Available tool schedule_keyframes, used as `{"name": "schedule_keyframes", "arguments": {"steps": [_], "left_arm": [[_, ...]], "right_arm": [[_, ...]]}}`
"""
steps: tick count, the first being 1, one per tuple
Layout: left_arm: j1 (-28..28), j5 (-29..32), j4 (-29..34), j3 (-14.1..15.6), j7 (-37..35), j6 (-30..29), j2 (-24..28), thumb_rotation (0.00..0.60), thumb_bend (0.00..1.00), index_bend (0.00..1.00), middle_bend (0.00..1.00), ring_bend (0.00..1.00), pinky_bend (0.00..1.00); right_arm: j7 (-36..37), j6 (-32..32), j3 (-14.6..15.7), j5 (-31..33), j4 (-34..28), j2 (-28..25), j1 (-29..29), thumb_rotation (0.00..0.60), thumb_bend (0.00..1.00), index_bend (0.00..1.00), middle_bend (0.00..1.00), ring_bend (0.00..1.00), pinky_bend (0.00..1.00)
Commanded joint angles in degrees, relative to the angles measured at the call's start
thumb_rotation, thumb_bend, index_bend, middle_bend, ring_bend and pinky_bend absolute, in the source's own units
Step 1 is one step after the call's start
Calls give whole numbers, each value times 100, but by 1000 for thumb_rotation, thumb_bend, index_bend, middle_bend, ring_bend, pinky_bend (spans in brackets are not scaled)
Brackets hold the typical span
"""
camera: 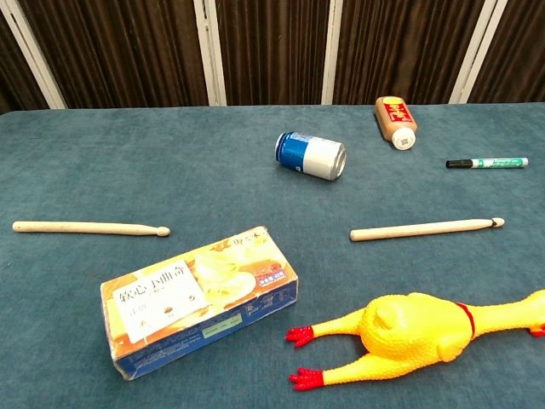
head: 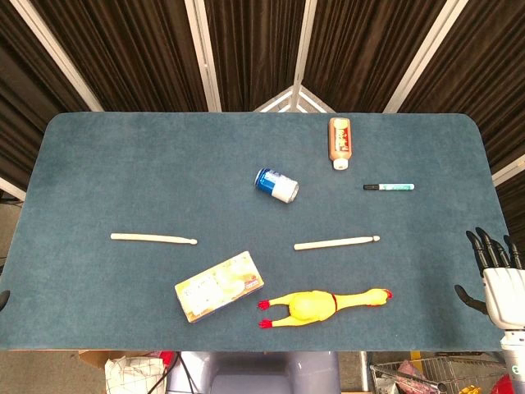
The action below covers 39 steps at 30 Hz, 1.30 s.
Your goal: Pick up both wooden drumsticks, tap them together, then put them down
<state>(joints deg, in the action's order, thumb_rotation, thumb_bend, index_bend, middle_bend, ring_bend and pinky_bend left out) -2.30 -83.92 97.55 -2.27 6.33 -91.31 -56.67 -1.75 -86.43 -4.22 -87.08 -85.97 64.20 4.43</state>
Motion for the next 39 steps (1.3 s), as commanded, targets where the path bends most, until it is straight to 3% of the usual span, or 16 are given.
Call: {"name": "schedule_keyframes", "arguments": {"steps": [1, 10, 18, 29, 39], "left_arm": [[-4, -11, 8, 8, 19, -5, 0, 600, 385, 74, 0, 0, 0], [-28, -168, 21, 41, 66, -112, -41, 600, 385, 71, 0, 0, 0], [-14, -77, 8, 17, 65, -52, -54, 600, 385, 71, 0, 0, 0], [34, 86, -1, -37, 131, 59, -83, 600, 385, 71, 0, 0, 0], [42, 230, -35, -78, 123, 112, -80, 600, 385, 70, 0, 0, 0]], "right_arm": [[-15, 0, 7, -10, 4, 8, 1, 600, 236, 0, 63, 151, 0], [-33, 58, 68, -48, -53, -55, -1, 600, 236, 9, 63, 151, 0], [140, 392, 74, -1, -360, 14, 165, 600, 236, 89, 112, 152, 0], [-259, 1813, -283, 286, -914, 146, 1226, 600, 236, 205, 197, 214, 0], [-1194, 3112, -644, 1375, -459, 855, 2210, 600, 235, 252, 258, 246, 0]]}}
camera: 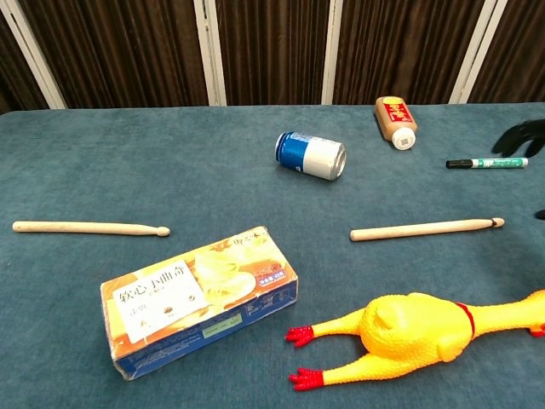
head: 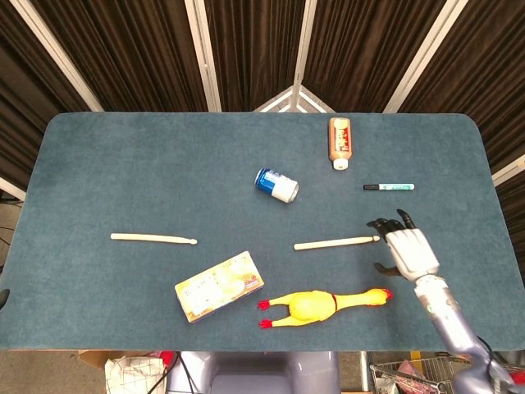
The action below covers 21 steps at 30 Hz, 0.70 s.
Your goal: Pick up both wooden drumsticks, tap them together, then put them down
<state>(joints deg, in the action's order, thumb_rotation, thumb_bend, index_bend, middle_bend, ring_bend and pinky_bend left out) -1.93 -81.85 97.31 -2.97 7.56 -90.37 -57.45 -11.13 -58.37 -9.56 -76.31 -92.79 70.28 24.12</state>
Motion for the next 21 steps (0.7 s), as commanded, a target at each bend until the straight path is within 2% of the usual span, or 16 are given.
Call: {"name": "schedule_keyframes", "arguments": {"steps": [1, 10, 21], "left_arm": [[10, 41, -17, -11, 12, 33, -4, 600, 385, 70, 0, 0, 0], [24, 130, -18, -39, 156, 46, -56, 600, 386, 71, 0, 0, 0], [67, 205, -8, -48, 332, 117, -134, 600, 387, 71, 0, 0, 0]], "right_arm": [[-327, 426, -124, 424, 309, 331, 327, 600, 235, 252, 268, 247, 0], [-827, 878, -87, 1031, 1121, 1069, 799, 600, 236, 312, 351, 253, 0], [-1040, 960, -12, 1101, 1577, 1438, 1092, 600, 278, 417, 403, 269, 0]]}}
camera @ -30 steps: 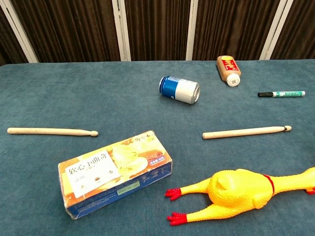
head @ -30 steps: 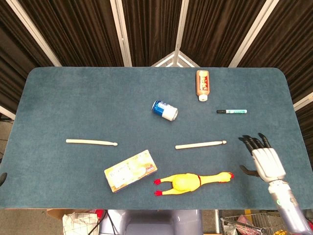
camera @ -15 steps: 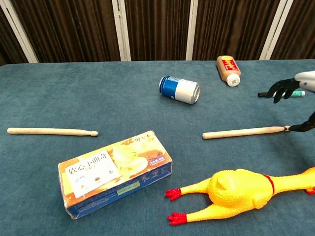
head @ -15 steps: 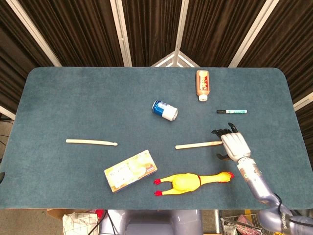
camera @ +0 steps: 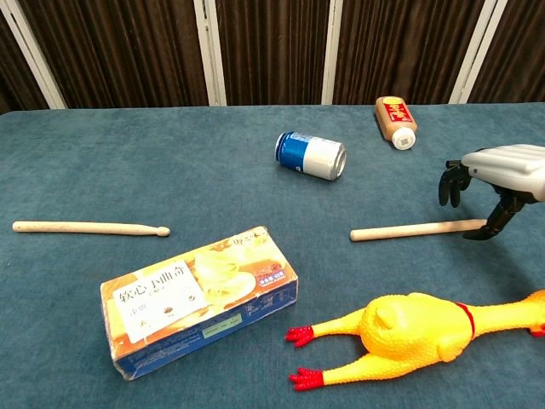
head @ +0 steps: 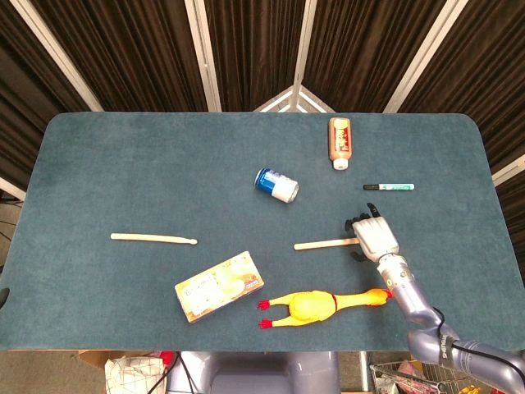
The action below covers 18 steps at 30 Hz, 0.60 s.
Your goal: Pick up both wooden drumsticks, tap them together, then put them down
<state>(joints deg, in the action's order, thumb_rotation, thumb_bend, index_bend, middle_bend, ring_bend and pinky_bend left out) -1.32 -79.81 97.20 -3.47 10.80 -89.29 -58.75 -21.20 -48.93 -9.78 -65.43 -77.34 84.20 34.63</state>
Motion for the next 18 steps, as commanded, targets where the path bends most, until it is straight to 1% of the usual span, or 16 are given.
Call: {"name": "schedule_keyframes", "arguments": {"steps": [1, 8, 11, 18], "left_arm": [[11, 5, 6, 3, 17, 18, -8, 600, 387, 71, 0, 0, 0], [23, 23, 14, -2, 50, 31, -22, 600, 386, 70, 0, 0, 0], [37, 45, 4, -1, 75, 63, -33, 600, 387, 70, 0, 0, 0], [52, 84, -10, -13, 58, 93, -32, 600, 386, 71, 0, 0, 0]], "right_arm": [[-67, 26, 22, 16, 55, 74, 72, 600, 279, 425, 408, 270, 0], [-260, 86, 68, 119, 150, 211, 214, 600, 284, 484, 463, 294, 0], [-332, 88, 88, 174, 206, 273, 253, 600, 304, 501, 481, 297, 0], [-464, 118, 97, 323, 335, 384, 367, 600, 314, 523, 498, 299, 0]]}}
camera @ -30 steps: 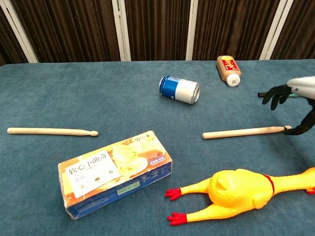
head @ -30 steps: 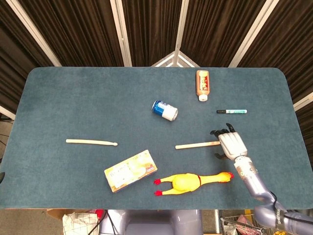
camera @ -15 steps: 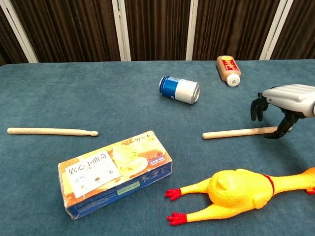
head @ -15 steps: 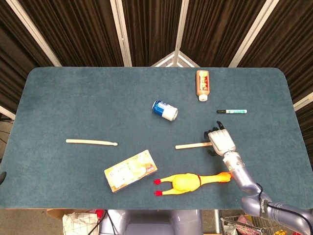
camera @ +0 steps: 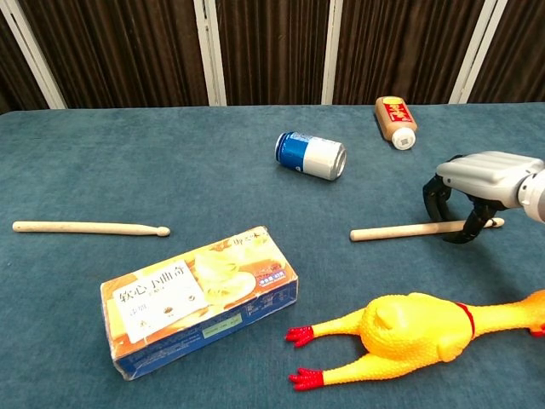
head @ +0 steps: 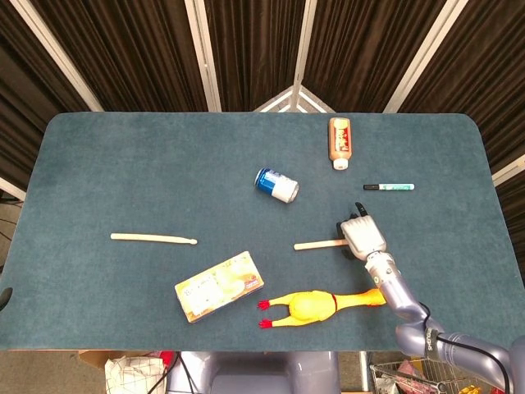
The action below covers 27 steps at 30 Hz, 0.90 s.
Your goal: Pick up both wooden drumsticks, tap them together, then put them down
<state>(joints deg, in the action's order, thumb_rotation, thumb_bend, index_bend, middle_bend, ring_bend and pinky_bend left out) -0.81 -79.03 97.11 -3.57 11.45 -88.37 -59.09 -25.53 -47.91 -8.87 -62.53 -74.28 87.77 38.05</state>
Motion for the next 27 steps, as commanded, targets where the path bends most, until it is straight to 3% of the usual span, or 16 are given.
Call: {"name": "schedule_keyframes", "arguments": {"steps": [1, 27], "left_arm": [[2, 14, -2, -7, -12, 4, 4, 600, 386, 71, 0, 0, 0], [37, 48, -15, 2, 15, 55, -26, 600, 387, 71, 0, 0, 0]], "right_arm": [[-60, 16, 9, 52, 48, 48, 44, 600, 315, 523, 498, 299, 0], [-326, -64, 106, 331, 118, 241, 246, 600, 369, 580, 526, 312, 0]]}}
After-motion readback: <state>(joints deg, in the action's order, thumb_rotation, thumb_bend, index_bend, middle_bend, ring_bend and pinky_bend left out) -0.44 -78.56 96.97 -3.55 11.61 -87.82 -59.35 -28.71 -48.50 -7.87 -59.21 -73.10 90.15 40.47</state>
